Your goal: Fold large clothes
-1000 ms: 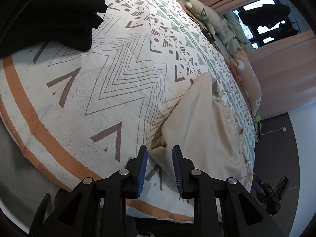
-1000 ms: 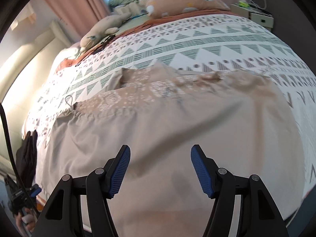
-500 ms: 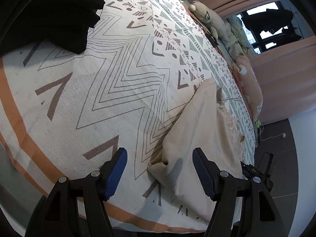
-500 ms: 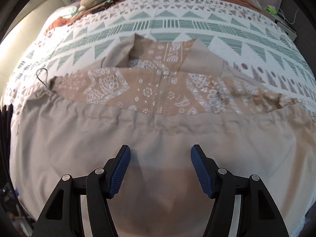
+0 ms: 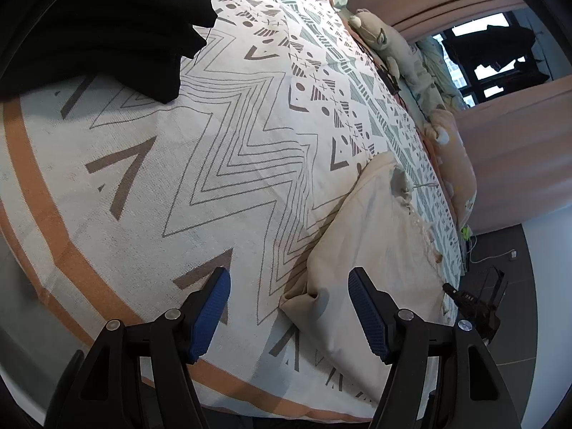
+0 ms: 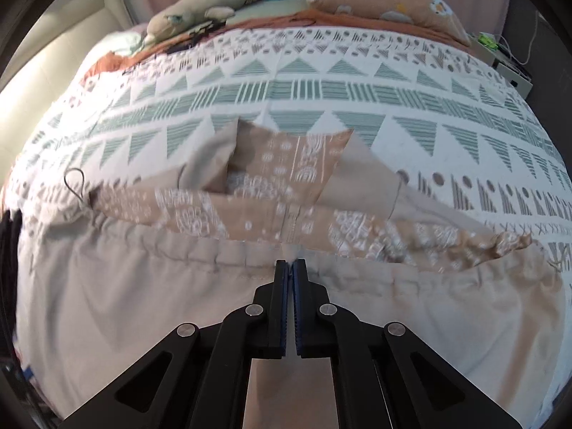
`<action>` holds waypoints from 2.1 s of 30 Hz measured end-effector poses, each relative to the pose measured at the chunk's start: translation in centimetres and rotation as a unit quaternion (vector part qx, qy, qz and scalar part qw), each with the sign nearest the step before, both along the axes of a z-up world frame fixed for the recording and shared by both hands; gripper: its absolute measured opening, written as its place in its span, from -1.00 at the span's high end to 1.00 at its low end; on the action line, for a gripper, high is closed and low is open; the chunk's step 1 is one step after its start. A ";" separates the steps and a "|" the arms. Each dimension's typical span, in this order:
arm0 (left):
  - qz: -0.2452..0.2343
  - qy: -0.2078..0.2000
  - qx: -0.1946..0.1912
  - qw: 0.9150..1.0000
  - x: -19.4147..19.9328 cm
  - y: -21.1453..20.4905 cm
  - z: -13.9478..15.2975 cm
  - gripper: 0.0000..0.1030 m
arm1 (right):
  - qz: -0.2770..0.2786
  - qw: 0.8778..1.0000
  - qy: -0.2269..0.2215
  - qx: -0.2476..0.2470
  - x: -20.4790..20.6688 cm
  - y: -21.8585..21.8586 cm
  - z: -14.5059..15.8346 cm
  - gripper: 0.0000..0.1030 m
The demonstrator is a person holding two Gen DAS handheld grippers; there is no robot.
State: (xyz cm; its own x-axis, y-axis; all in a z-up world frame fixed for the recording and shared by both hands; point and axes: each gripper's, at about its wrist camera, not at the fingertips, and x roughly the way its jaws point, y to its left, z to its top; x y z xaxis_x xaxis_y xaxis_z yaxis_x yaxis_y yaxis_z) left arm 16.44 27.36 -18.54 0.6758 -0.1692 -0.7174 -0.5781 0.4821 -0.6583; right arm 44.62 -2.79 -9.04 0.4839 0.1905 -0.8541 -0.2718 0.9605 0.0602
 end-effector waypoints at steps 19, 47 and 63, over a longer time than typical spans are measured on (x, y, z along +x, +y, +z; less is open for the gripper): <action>-0.028 -0.010 -0.073 0.997 -0.4 -1.5 -0.6 -0.35 | -0.018 0.997 0.057 0.051 2.0 -1.3 -2.7 0.31; -0.094 -0.126 -0.053 0.986 3.6 -4.7 1.4 -0.37 | 0.013 0.988 0.059 0.144 -16.1 -9.4 -2.1 0.28; -0.079 -0.060 -0.029 0.995 5.3 -4.3 -1.4 -0.36 | 0.060 0.983 0.097 0.146 -21.0 -6.4 -2.7 0.28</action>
